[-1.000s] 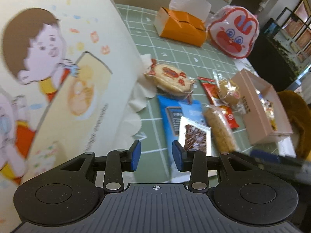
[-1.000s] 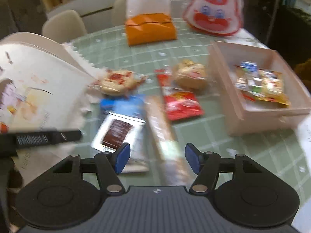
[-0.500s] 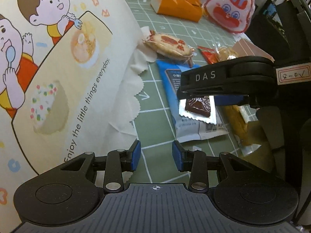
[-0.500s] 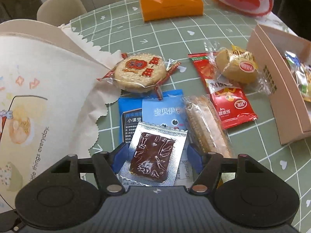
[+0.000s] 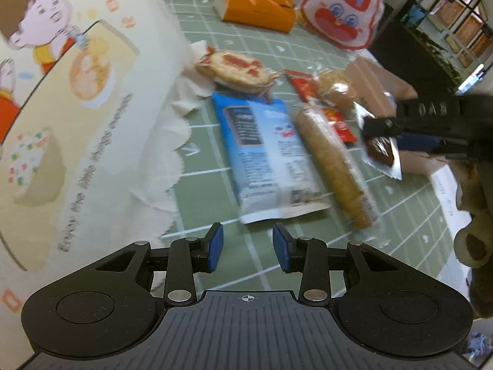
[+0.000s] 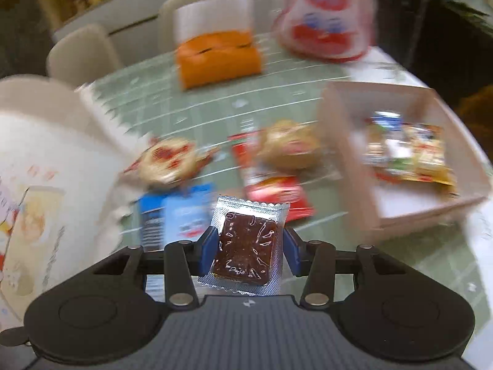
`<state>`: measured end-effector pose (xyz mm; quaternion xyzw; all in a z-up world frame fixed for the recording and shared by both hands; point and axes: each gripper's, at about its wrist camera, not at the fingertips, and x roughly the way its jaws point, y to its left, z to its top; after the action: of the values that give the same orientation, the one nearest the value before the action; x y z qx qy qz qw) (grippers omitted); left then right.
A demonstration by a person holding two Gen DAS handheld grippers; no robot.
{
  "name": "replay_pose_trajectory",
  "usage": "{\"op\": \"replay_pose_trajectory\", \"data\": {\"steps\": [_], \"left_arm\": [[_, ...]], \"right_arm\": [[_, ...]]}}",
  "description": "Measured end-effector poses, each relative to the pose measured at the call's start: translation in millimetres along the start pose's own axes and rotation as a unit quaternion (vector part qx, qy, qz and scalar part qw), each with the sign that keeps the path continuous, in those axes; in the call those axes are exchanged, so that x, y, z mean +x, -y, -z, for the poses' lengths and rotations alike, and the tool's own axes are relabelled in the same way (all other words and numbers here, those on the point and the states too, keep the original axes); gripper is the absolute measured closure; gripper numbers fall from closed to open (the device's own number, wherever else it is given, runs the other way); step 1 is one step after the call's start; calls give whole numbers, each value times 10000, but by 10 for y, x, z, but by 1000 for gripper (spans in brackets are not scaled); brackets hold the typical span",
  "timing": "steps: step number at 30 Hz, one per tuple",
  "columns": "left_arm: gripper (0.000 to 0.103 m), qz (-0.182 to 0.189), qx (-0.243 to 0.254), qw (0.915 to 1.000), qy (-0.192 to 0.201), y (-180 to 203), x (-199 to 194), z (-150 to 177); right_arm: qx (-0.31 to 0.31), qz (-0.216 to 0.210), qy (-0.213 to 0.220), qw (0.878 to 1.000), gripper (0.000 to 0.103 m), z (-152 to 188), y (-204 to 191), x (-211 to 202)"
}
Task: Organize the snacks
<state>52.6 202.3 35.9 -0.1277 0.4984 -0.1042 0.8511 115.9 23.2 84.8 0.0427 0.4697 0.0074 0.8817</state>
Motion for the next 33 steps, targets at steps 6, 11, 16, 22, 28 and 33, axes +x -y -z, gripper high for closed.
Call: {"op": "replay_pose_trajectory", "data": {"steps": [6,11,16,22,28,33], "left_arm": [[63,376,138,9992,-40,278,37,-63],[63,408,119,9990,118,436,83,-199],[63,94,411,9986,332,643,218,-369],[63,-289,939,9951,137,929,554,-427],[56,-703,1487,9863,155,1069,752,-378],[59,-562,1599,9853,227,927,700,-303]], "right_arm": [[385,516,-196,9977,57,212,553,116],[776,15,-578,9953,57,511,616,202],[723,-266,-673,9948,57,713,494,176],[617,335,-395,9968,56,808,675,86],[768,559,-301,9950,40,876,895,87],[628,693,-259,9953,24,964,853,92]]}}
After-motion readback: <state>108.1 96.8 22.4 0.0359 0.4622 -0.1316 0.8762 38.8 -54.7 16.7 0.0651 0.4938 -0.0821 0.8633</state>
